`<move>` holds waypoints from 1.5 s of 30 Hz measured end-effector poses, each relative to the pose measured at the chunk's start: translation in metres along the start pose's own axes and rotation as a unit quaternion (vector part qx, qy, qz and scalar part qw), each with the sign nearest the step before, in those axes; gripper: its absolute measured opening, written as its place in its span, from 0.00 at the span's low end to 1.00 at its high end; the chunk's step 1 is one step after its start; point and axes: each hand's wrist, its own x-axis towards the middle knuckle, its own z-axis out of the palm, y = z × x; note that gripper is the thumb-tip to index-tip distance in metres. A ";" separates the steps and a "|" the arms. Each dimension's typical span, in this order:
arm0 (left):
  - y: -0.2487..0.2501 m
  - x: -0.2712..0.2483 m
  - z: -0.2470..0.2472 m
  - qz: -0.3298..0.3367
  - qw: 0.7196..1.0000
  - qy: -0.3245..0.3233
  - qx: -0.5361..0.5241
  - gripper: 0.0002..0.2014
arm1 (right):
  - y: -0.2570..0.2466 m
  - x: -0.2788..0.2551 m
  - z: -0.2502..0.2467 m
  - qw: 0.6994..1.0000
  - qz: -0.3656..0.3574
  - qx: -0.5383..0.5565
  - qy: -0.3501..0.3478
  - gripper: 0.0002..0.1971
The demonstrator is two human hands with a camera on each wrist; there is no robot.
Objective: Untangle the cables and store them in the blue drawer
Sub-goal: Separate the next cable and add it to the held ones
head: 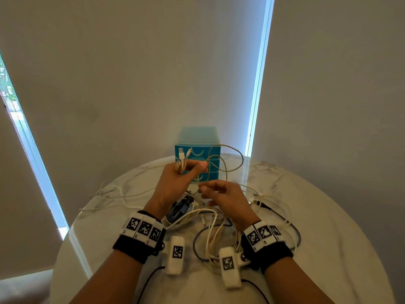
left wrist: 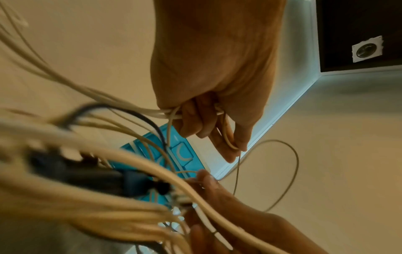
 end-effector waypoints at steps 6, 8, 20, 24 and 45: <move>-0.020 0.006 -0.014 -0.072 0.993 -0.039 0.082 0.10 | -0.007 0.007 -0.011 0.977 -0.045 0.145 0.151 0.08; -0.028 0.009 -0.016 -0.077 0.988 -0.065 0.120 0.09 | -0.007 0.006 -0.014 0.970 -0.049 0.177 0.162 0.08; -0.033 0.009 -0.018 -0.071 0.973 -0.065 0.208 0.12 | -0.015 0.004 -0.018 0.982 0.019 0.181 0.041 0.08; -0.033 0.010 -0.021 -0.060 0.975 0.028 0.210 0.12 | -0.016 0.006 -0.025 0.980 0.008 0.197 0.039 0.07; -0.008 0.001 -0.007 -0.095 0.987 -0.089 0.095 0.21 | -0.024 0.008 -0.034 0.904 0.118 0.405 0.071 0.10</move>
